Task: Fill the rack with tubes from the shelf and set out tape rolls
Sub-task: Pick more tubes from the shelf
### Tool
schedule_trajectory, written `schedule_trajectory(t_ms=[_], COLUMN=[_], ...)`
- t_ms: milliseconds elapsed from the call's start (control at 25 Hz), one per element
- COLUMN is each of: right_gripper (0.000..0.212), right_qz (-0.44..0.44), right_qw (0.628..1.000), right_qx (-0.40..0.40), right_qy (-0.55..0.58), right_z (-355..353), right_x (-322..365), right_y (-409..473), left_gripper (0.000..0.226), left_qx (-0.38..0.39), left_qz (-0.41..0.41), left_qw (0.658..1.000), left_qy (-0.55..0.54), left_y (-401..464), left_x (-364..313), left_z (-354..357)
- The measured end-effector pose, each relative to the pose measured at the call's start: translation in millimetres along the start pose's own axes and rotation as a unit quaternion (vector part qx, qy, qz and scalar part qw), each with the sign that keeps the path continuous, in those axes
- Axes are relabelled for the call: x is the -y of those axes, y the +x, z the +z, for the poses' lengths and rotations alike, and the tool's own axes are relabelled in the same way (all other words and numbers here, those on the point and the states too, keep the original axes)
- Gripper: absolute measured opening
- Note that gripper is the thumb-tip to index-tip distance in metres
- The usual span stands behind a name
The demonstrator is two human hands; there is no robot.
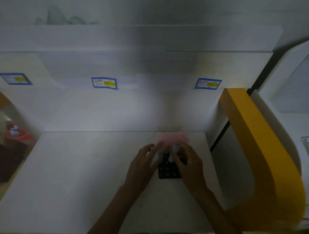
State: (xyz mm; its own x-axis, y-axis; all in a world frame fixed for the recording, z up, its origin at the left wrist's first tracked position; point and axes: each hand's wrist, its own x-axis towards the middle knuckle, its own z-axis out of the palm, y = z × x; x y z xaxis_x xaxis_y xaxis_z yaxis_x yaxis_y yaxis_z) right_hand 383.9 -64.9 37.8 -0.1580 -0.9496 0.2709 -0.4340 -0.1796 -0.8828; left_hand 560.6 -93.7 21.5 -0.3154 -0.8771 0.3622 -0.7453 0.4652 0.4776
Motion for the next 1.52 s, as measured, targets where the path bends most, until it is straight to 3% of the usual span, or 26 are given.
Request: schedule_trajectory(t_ms=[200,360,640,800,960,1080,1200,1520], right_gripper=[0.02,0.022,0.011,0.026,0.033,0.054,0.068,0.062], right_qz=[0.031,0.049,0.001,0.046,0.036,0.003,-0.006,0.022], right_qw=[0.999,0.998,0.993,0.992,0.985,0.967,0.967,0.961], right_qx=[0.016,0.04,0.036,0.086,0.037,0.095,0.114,0.032], right_qy=[0.002,-0.025,-0.109,-0.075,-0.167,-0.237,-0.228,-0.275], right_z=[14,15,21,13,15,4,-8,-59], right_x=[3,-2,-6,9,10,17,29,15], right_y=[2,2,8,8,-2,-7,-17,-114], left_gripper=[0.08,0.076,0.071,0.072,0.073,0.074,0.073,0.066], left_qx=[0.007,0.037,0.058,0.073,0.083,0.093,0.106,0.114], left_qz=[-0.026,-0.04,-0.025,-0.018,-0.009,-0.005,0.026,0.1], left_qw=[0.999,0.995,0.993,0.992,0.992,0.992,0.992,0.988], left_qy=[0.044,0.079,0.104,0.106,0.099,0.086,0.065,-0.018], left_y=[-10,-16,-17,-16,-19,-23,-28,-63], left_x=[-2,3,11,11,12,9,4,-57], left_z=[-17,-26,-33,-38,-46,-51,-50,-33])
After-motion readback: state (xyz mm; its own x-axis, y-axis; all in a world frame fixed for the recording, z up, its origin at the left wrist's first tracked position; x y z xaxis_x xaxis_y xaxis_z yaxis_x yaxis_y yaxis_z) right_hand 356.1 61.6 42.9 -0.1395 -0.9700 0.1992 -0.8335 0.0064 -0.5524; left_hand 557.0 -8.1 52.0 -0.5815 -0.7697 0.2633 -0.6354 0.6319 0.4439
